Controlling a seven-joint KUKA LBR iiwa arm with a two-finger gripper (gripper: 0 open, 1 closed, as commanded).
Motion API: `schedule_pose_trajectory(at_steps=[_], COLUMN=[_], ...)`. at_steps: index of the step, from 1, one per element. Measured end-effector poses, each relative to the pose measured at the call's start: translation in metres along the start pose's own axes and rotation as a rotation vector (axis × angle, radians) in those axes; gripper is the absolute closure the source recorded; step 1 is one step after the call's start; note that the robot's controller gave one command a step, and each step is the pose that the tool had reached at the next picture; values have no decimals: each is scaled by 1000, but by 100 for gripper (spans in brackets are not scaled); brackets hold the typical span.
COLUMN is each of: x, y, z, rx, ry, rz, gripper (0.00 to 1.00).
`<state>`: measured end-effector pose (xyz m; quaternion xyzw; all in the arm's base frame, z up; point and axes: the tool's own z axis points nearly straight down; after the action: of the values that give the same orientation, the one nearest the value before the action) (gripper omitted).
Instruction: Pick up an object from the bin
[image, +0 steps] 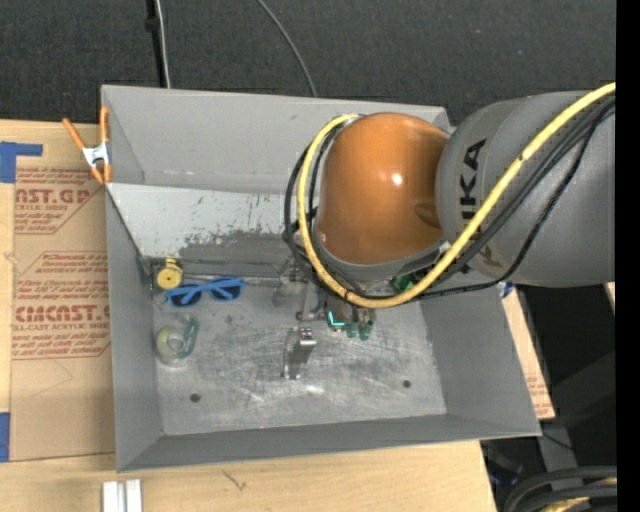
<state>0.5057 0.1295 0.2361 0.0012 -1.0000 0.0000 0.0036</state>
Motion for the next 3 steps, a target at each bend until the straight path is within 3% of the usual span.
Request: schedule_pose_trajectory(at_steps=[1,2,3], x=[-56,-40,-58], y=[86,118,115], z=[166,135,128], rx=[-4,-1,-1], ry=[-15,-11,-11], rz=[-41,-415,-353], gripper=[0,0,0])
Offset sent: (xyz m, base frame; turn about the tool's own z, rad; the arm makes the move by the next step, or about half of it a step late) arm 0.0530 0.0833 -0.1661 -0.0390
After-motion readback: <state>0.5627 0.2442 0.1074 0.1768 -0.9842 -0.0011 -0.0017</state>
